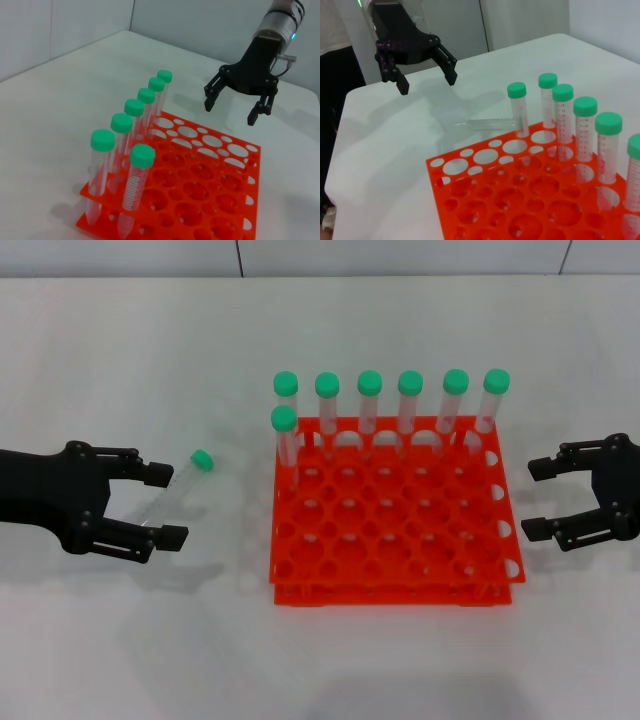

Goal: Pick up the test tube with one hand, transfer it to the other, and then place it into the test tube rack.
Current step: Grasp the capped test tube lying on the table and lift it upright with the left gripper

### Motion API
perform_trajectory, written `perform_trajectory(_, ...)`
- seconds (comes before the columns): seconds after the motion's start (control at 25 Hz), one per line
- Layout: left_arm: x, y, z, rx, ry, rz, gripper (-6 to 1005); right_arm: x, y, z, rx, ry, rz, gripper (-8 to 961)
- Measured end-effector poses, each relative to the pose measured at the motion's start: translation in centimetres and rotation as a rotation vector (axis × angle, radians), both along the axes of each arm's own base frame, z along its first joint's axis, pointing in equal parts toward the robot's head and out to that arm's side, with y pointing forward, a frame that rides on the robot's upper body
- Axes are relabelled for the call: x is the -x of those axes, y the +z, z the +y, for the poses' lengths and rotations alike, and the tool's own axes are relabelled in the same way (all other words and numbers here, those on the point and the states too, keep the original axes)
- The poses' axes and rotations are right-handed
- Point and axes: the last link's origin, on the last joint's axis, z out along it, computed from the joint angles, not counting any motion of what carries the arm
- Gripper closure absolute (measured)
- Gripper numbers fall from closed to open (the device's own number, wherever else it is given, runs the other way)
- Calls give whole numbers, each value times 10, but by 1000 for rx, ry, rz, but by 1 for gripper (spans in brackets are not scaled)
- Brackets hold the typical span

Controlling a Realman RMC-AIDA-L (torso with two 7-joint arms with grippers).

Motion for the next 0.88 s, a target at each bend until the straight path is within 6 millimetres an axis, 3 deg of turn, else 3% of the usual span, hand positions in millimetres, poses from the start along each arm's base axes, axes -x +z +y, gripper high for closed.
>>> perform_trajectory(0.88, -1, 0, 3, -10, -2, 2, 131, -1, -2, 1, -5, -4, -10, 134)
